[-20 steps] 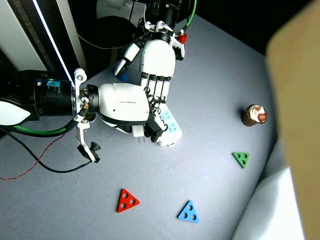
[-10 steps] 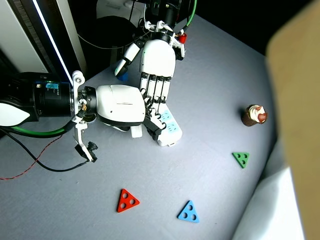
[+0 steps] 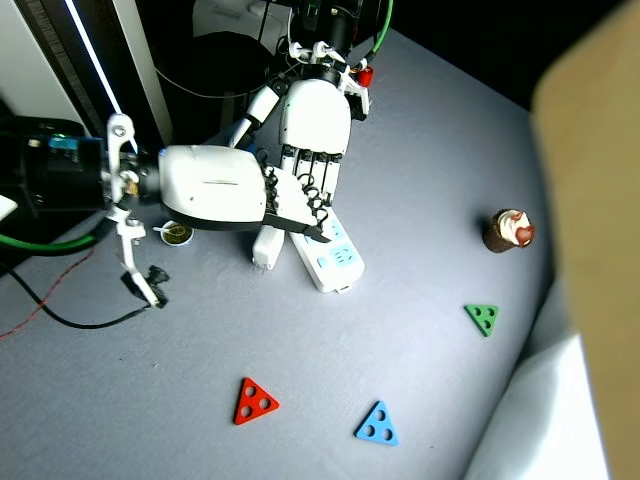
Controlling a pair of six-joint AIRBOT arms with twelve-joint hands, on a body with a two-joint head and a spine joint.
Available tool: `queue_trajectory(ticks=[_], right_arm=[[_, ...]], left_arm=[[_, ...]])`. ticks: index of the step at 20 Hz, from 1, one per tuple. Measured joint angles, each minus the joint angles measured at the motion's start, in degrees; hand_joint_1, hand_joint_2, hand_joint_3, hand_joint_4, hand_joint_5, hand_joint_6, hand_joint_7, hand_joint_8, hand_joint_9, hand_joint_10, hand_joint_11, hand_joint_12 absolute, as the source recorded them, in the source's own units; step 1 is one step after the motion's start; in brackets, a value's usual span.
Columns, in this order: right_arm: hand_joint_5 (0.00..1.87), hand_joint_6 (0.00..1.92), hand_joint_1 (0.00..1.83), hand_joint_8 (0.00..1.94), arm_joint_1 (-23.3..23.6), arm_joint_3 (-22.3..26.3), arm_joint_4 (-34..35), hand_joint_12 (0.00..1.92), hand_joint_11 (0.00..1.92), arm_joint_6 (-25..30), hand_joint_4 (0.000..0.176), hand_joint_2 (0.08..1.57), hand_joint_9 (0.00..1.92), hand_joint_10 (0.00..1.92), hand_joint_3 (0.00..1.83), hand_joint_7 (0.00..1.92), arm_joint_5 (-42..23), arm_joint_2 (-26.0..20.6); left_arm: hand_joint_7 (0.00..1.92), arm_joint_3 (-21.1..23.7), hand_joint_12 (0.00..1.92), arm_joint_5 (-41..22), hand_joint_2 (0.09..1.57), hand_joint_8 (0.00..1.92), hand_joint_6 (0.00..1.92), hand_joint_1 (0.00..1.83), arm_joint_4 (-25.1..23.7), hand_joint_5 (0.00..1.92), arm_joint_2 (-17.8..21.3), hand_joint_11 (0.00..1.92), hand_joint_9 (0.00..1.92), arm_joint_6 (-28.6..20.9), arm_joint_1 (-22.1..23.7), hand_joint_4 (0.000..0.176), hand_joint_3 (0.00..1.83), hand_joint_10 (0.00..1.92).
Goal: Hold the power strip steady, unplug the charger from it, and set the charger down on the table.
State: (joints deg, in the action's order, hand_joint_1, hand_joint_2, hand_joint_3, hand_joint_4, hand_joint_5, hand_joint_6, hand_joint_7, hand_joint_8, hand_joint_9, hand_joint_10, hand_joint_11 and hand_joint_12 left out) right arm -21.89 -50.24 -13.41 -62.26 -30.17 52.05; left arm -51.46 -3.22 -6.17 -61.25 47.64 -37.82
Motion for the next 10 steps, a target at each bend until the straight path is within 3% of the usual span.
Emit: queue_trajectory(ticks=[2,4,10], right_arm=[[0.27,0.01,0.4,0.01,0.0,1.79,-0.2,0.11,0.31,0.11,0.0,0.89,0.36,0.01,0.0,0.35,-0.39,-2.29],[0.22,0.0,0.17,0.0,-0.24,3.65,-0.15,0.09,0.29,0.09,0.0,0.93,0.31,0.0,0.01,0.3,-1.68,-5.31],[0.24,0.01,0.06,0.01,-0.5,7.69,-0.9,0.09,0.29,0.11,0.0,0.98,0.34,0.01,0.02,0.32,-1.97,-11.91]], left_arm=[[0.15,0.0,0.02,0.46,1.16,0.01,0.01,0.0,0.13,0.11,0.11,0.15,0.13,-0.04,0.37,0.0,0.0,0.01],[0.16,0.13,0.02,1.07,1.16,0.01,0.01,0.0,0.42,0.12,0.46,0.16,0.15,-0.07,0.87,0.0,0.0,0.01],[0.15,0.72,0.02,3.08,1.16,0.0,0.01,0.01,0.68,0.12,1.79,0.18,0.15,-0.11,3.39,0.0,0.0,0.01]])
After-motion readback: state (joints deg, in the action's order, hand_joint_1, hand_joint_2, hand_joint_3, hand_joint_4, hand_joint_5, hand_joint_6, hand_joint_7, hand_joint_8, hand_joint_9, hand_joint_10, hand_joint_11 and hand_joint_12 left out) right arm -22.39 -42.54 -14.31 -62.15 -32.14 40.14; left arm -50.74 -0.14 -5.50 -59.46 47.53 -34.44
